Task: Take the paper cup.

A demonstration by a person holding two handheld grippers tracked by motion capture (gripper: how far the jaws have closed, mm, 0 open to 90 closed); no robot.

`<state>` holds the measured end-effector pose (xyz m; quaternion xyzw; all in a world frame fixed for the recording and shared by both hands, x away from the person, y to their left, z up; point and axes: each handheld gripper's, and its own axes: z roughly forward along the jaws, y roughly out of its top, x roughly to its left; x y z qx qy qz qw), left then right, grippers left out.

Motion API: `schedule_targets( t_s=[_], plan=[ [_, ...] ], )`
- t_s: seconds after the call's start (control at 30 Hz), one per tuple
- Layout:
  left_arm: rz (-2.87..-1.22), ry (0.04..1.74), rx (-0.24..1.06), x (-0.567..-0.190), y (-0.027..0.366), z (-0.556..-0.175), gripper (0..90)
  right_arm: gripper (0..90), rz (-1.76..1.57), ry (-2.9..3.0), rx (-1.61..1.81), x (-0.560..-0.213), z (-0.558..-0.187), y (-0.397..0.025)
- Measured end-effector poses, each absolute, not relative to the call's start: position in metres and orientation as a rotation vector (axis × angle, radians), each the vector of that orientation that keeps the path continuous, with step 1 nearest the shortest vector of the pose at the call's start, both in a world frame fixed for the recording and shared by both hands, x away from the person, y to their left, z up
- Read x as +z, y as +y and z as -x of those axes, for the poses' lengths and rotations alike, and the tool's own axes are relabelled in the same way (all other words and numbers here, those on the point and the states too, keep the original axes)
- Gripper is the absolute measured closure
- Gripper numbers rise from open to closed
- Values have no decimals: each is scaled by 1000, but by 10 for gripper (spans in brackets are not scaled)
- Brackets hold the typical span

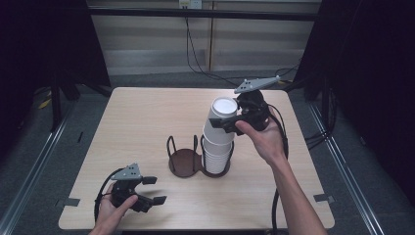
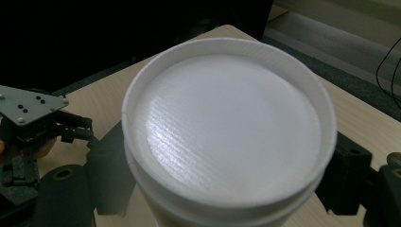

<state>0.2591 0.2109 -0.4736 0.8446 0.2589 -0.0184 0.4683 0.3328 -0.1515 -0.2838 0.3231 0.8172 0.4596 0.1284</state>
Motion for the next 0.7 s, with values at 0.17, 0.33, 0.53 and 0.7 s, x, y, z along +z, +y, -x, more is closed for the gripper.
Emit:
schedule_targets(
  t_s=[0.17,0.33,0.53,0.7],
  plan=[
    [-2068,641,-47,-474,211,-259,170,220,-938,2358,1347,-280,-332,-153],
    [-2074,634,-48,-474,211,-259,170,221,-928,2335,1373,-275,-330,-155],
    [-2068,637,-48,-473,212,-258,170,223,-923,2301,1412,-270,-328,-158],
    [-2070,638,-50,-473,211,-259,170,223,-916,2285,1427,-266,-326,-160]
  ],
)
